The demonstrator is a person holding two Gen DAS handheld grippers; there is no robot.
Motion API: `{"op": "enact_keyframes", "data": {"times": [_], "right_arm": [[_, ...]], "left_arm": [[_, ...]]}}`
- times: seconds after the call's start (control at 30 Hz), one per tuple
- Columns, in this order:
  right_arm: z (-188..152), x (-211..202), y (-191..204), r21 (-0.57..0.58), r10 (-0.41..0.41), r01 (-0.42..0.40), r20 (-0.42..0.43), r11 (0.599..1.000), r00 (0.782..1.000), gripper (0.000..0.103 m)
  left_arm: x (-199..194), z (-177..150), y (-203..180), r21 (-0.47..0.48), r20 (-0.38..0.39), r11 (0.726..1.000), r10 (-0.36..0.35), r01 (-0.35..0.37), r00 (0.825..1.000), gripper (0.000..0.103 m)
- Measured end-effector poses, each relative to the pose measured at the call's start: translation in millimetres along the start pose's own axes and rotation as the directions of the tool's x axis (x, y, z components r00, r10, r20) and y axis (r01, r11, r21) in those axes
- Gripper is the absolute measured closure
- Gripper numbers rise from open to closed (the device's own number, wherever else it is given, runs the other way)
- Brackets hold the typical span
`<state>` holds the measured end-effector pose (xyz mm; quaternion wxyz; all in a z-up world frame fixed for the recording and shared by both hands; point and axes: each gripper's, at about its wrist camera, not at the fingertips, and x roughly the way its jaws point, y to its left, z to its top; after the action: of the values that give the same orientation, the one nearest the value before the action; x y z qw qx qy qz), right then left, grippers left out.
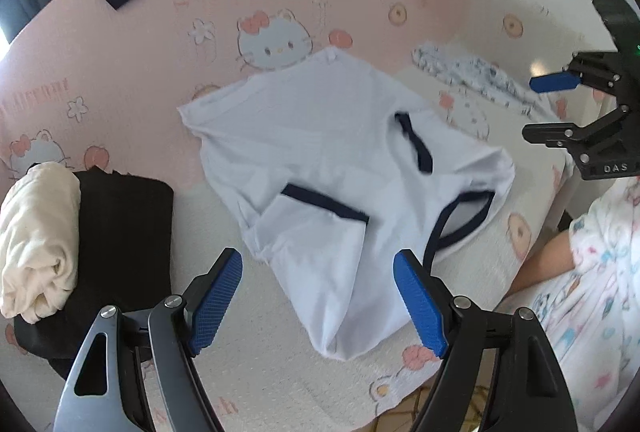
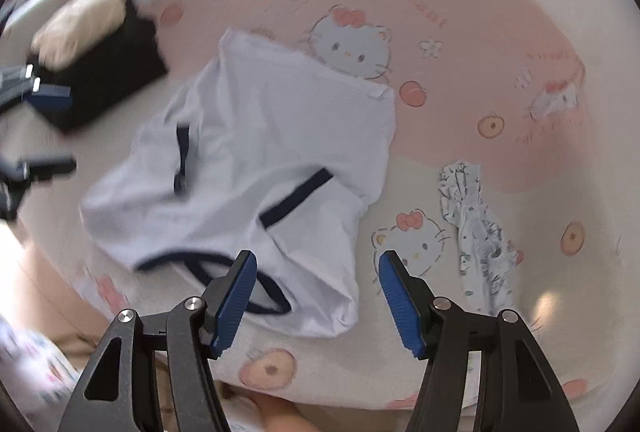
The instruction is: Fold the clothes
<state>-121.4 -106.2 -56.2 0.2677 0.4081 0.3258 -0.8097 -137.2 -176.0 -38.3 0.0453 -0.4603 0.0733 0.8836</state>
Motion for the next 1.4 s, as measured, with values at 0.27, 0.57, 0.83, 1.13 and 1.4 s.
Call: {"op": "enact_keyframes", "data": {"times": [0.27,0.57,0.83,1.13,1.4], "right_arm": [[-20,32,18,-0.139,0.003,-0.016,-0.091,0.99,0.996,0.04],[-43,75,9,-0.014,0.061,-0.067,-0.253,0.998,0.966,0.04],[-57,103,-16,0.467,0.241,-0.113,-0.225,0.877,0.944,0.04],[-83,128,-18,0.716,0.327,-0.072,-0.225,0.694,0.918,0.04],[-81,130,-13,0.758,0.295,0.011,-0.267,0.652,0.918,0.041]], "left_arm": [[23,-10,-25,0.12,-0.035,0.99,-0.072,0.076,0.997,0.026],[54,-29,-62,0.18,-0.074,0.981,-0.054,0.067,0.996,0.026],[79,-27,-68,0.071,-0.095,0.997,-0.012,0.018,0.995,0.026],[89,-34,-76,0.064,-0.13,0.998,0.007,0.001,0.991,0.026],[98,-37,-93,0.104,-0.12,0.993,0.073,-0.061,0.99,0.052]]}}
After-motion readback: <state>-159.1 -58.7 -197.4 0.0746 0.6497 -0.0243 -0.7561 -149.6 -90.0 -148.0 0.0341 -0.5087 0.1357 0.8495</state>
